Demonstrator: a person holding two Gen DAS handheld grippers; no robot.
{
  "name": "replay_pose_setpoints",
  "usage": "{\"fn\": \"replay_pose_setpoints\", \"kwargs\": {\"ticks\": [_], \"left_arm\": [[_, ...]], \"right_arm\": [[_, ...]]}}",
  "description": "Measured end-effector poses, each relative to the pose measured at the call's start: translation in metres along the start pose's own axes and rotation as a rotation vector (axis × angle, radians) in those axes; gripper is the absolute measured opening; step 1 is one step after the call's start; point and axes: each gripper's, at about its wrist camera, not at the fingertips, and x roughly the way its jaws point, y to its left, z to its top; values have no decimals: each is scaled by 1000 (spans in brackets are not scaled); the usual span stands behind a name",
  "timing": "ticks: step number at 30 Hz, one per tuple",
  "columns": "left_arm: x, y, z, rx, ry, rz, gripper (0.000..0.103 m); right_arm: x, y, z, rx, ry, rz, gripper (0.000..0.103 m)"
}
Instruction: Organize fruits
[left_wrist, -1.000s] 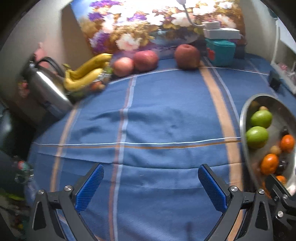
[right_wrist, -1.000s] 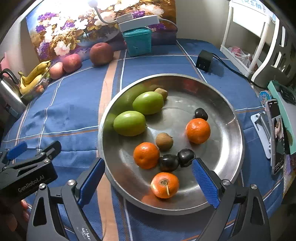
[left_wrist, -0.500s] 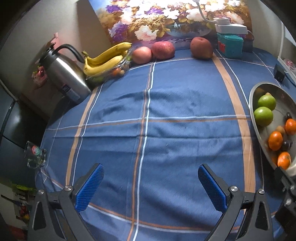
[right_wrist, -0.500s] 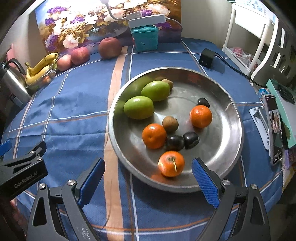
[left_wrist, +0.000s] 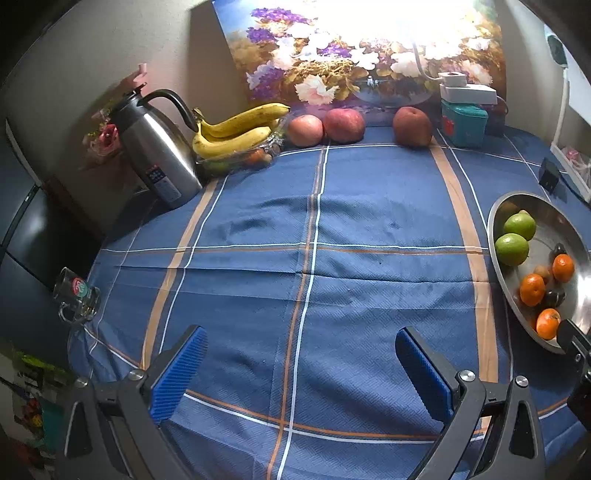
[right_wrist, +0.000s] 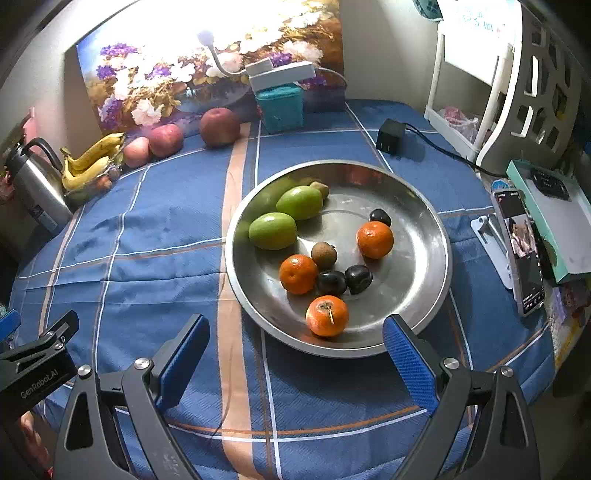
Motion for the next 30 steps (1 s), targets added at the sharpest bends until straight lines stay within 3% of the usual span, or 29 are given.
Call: {"fn": "replay_pose_setpoints", "kwargs": {"ticks": [13, 30], "left_arm": [[0, 4, -1, -27, -4, -82, 103], [6, 6, -2, -36, 26, -86, 103]], "right_arm": [[-1, 5, 0, -26, -4, -6, 95], [3, 7, 0, -35, 14, -2, 95]]}}
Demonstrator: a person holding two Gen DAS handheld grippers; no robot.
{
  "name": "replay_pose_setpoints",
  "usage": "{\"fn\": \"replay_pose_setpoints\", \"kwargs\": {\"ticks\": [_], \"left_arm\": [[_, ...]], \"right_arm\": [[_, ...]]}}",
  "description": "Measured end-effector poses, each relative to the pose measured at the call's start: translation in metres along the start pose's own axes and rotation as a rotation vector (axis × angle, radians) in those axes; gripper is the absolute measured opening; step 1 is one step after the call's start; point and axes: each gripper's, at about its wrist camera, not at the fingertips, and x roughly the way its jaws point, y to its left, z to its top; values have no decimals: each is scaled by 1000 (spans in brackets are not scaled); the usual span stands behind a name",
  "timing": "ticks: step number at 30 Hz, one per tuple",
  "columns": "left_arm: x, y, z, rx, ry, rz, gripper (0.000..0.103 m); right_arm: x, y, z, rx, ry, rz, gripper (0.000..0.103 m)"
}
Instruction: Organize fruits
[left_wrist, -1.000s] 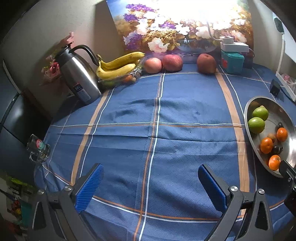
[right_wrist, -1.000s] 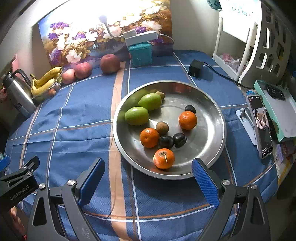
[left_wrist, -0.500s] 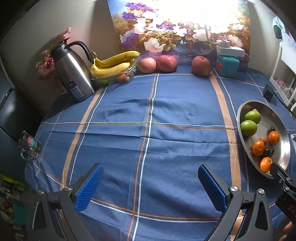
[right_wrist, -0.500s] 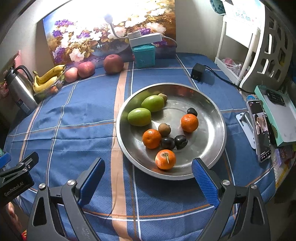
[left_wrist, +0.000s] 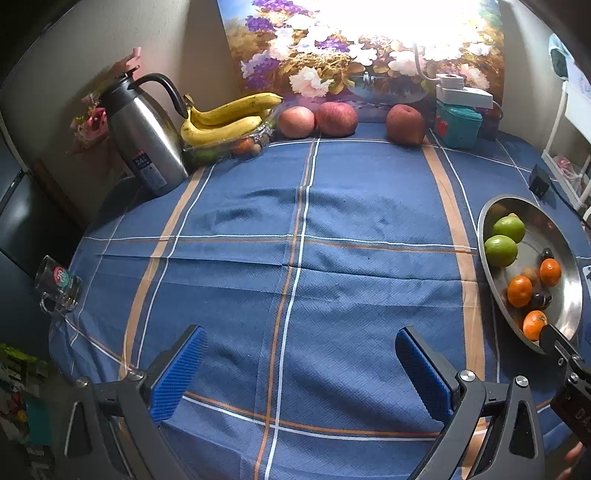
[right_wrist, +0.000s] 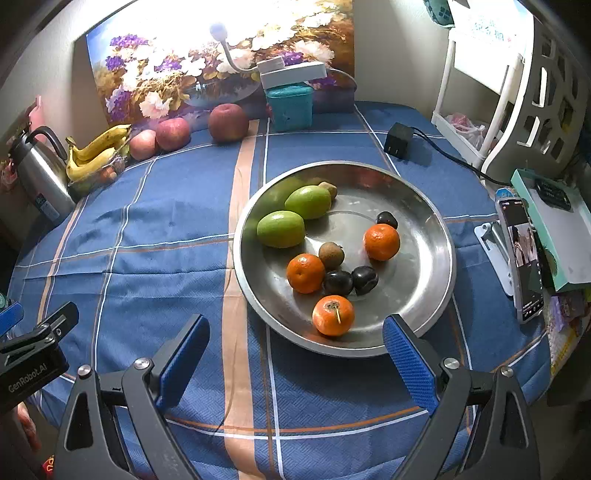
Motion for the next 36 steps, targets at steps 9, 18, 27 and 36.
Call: {"fn": "replay_pose_setpoints", "kwargs": {"ticks": [9, 18, 27, 36], "left_arm": [[0, 1, 0, -15, 4, 1, 103], [1, 1, 0, -19, 15, -2, 103], [1, 0, 0, -11, 16, -3, 103], [2, 0, 0, -15, 18, -3, 103]], "right_arm": [[2, 1, 1, -9, 7, 1, 95], [3, 2, 0, -13, 11, 3, 95], [4, 2, 0, -19, 15, 3, 95], [5, 2, 0, -26, 17, 4, 95]]}}
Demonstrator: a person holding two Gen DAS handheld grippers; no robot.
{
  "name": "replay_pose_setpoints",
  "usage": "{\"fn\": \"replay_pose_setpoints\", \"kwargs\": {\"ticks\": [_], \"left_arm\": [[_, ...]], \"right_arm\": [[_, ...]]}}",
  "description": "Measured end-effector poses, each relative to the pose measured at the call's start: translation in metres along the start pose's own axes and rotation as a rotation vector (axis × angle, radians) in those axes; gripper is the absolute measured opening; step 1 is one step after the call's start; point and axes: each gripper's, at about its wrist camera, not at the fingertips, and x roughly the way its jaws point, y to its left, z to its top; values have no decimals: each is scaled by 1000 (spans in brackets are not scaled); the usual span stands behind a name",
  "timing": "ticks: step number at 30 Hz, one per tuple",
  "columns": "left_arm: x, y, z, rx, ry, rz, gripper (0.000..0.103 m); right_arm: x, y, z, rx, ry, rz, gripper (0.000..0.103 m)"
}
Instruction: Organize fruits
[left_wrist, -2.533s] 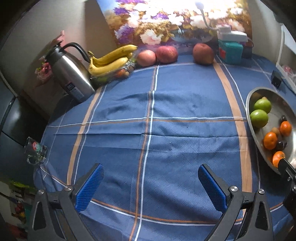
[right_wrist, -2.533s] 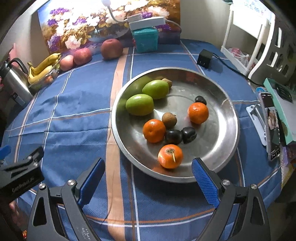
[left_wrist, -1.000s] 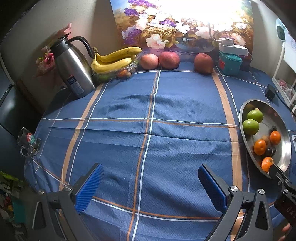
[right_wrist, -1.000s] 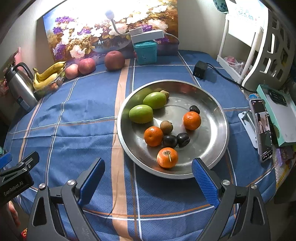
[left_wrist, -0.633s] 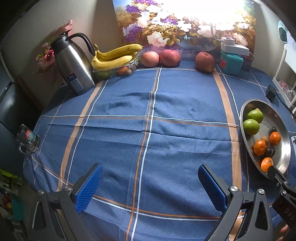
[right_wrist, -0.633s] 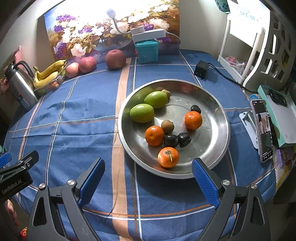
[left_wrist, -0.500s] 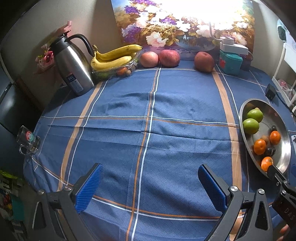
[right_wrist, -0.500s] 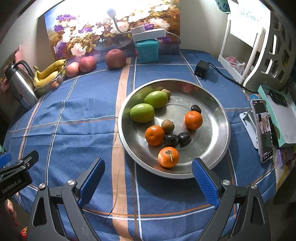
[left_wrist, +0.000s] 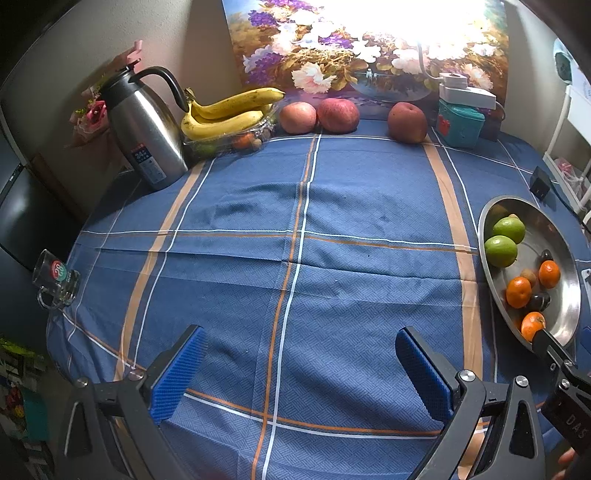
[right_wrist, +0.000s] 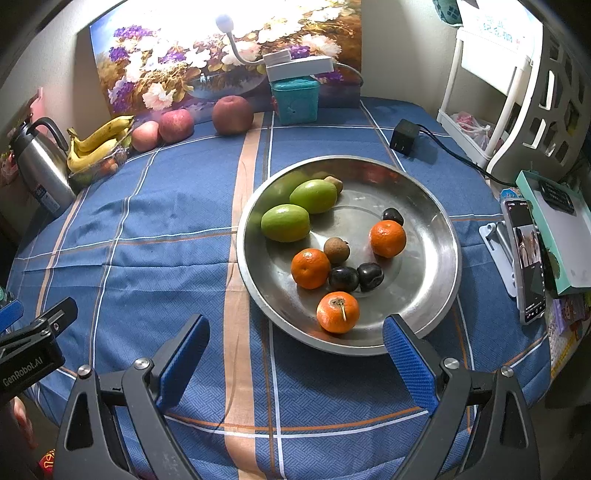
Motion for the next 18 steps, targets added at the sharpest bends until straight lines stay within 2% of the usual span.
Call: {"fn": "replay_pose_setpoints", "kwargs": {"ticks": [18], "left_arm": [[3, 2, -1, -13, 14, 6, 103]], "right_arm": [[1, 0, -1, -2, 6, 3, 95]]}}
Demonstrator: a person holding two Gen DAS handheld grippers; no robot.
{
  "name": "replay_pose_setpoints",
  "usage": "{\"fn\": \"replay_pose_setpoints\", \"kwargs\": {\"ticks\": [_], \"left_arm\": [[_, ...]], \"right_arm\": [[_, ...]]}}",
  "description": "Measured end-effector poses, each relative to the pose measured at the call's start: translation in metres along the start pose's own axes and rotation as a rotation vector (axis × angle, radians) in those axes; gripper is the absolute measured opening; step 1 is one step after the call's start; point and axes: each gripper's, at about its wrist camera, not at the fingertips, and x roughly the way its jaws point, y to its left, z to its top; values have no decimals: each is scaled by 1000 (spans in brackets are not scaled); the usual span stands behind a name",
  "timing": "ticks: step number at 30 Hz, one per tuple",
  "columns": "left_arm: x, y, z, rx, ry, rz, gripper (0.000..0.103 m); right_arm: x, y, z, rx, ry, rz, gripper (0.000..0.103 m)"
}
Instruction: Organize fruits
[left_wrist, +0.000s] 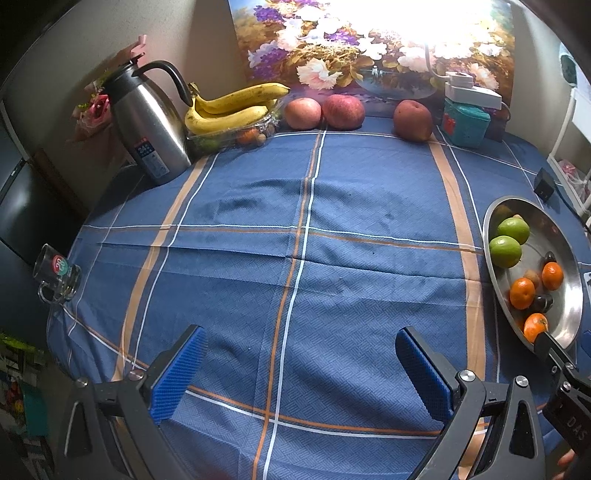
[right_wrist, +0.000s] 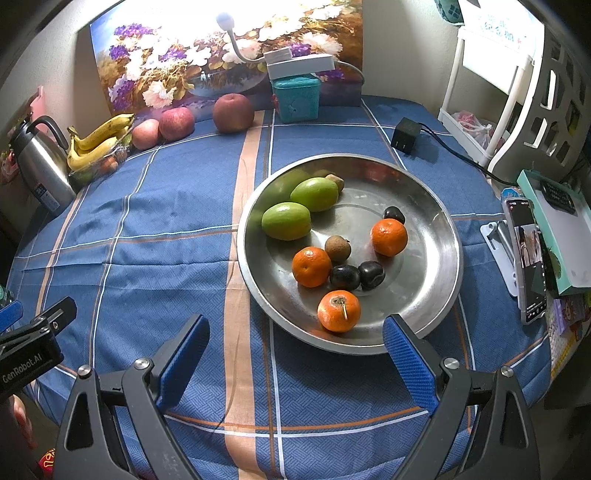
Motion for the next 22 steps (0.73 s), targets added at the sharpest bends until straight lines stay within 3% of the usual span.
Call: {"fn": "replay_pose_setpoints", "kwargs": {"ticks": [22], "left_arm": [[6, -4, -2, 2, 41, -40, 103]], "right_arm": [[15, 0, -2, -7, 73, 20, 95]]}}
